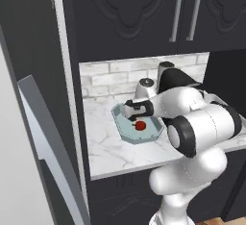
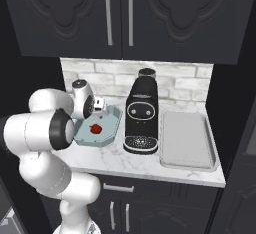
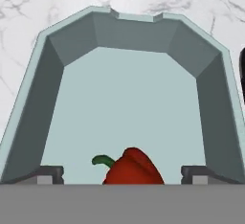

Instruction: Place one bell pepper and one chicken drumstick in each tupperware on the nearby counter, to pack two identical lunches.

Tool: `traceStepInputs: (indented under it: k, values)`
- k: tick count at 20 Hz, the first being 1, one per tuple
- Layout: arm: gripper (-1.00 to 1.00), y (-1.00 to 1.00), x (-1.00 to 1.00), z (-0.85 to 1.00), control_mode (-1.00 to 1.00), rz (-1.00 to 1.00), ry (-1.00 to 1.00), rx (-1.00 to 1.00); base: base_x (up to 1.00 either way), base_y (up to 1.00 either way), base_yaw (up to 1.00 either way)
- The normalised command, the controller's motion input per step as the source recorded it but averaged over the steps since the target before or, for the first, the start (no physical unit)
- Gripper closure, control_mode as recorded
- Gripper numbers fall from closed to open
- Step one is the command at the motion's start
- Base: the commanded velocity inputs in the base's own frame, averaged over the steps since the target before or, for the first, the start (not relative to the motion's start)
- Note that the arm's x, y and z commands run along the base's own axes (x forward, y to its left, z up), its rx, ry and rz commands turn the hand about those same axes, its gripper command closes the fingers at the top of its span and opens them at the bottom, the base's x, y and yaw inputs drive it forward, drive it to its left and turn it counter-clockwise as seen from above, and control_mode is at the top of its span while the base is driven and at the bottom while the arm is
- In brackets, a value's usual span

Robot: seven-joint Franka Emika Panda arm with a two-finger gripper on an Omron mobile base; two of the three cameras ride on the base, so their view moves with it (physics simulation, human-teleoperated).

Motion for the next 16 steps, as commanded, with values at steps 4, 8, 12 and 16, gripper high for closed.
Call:
traceStepInputs:
  k: [4,8,12,16]
  values:
    - [-1.0,0.0,-1.0,0.57,-1.0,-0.06,-0.03,0.02,0.0,0.0,0.0]
    - [-1.0,-0.01,-1.0,0.89,-1.0,-0.1,-0.07,0.03,0.0,0.0,0.0]
    - [-1.0,-0.02,-1.0,1.0,-1.0,-0.18,-0.02,0.05,0.0,0.0,0.0]
    - [-1.0,0.0,-1.0,1.0,-1.0,-0.17,0.0,0.02,0.0,0.0,0.0]
